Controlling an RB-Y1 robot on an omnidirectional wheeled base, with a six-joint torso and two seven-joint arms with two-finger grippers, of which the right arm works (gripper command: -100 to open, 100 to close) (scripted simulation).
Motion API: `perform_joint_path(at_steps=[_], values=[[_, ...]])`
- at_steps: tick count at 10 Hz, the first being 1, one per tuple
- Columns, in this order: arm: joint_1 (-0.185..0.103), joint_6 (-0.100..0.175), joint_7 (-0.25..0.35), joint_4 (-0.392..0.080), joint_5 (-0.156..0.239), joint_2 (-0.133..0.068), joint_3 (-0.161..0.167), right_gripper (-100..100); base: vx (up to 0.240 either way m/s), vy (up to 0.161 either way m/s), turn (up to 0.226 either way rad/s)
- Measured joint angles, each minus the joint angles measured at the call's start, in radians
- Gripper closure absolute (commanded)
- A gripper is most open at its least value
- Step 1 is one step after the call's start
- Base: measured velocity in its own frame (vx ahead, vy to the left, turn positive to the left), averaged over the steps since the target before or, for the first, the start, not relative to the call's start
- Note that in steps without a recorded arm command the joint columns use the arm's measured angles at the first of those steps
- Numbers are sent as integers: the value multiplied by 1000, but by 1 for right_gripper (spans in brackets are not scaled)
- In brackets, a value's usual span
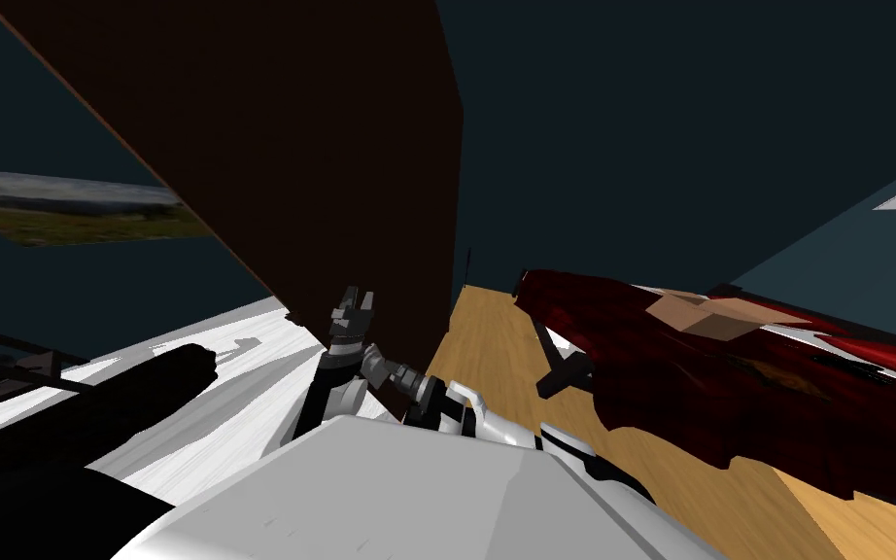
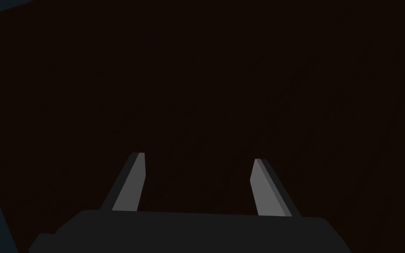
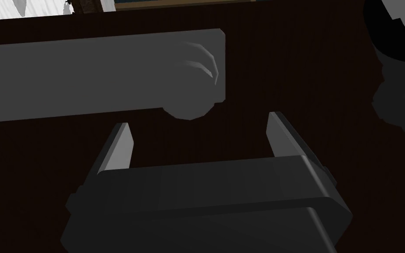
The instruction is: Push the door open
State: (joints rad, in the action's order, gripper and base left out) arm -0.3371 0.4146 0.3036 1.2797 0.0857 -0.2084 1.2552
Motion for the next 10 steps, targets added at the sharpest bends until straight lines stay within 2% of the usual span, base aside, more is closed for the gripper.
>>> perform_joint_path(at_steps=[5, 6, 8, 10], values=[[0, 0, 0, 1, 0, -1, 0, 100, -4, -16, 1], [0, 0, 0, 1, 0, -1, 0, -100, -92, 8, -85], [-1, -14, -7, -23, 0, 18, -38, -100, -189, 9, -64], [12, -35, -19, -20, -1, 18, -75, -100, -131, 13, -42]])
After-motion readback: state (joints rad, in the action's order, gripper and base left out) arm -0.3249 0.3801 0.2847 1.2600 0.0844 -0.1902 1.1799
